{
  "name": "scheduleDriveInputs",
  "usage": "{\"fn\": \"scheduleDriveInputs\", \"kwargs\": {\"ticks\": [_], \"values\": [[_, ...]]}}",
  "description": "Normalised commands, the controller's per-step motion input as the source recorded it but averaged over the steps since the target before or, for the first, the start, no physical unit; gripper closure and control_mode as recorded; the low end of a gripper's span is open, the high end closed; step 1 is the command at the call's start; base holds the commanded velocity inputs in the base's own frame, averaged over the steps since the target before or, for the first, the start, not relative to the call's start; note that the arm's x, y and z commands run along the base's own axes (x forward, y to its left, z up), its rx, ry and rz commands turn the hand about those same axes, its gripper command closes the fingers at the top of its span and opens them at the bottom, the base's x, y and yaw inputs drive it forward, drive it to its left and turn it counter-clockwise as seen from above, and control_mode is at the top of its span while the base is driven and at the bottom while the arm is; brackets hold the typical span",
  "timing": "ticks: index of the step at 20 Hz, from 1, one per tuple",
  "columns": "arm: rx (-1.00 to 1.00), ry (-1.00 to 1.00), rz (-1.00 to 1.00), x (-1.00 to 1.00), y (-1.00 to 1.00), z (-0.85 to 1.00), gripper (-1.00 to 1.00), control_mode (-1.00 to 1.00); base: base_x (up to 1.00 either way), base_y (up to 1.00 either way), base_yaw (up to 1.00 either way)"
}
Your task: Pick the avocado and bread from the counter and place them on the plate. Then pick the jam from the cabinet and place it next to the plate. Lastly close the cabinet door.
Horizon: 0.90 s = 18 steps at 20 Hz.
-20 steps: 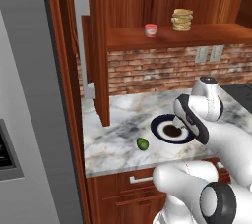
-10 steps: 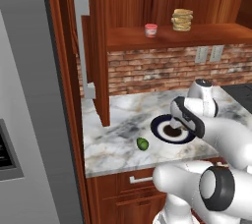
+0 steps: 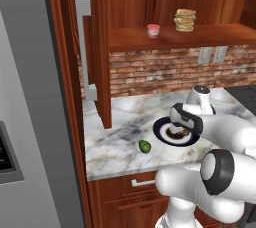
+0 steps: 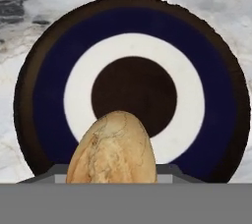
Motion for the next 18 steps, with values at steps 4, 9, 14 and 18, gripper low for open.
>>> {"fn": "scheduleDriveInputs", "kwargs": {"ticks": [4,9,14,18], "values": [[0.00,0.00,0.00,0.17,0.00,-0.29,1.00,-1.00,0.00,0.00,0.00],[0.00,0.00,0.00,0.11,0.00,-0.27,1.00,-1.00,0.00,0.00,0.00],[0.00,0.00,0.00,0.09,0.00,-0.25,1.00,-1.00,0.00,0.00,0.00],[0.00,0.00,0.00,0.06,0.00,-0.23,1.00,-1.00,0.00,0.00,0.00]]}}
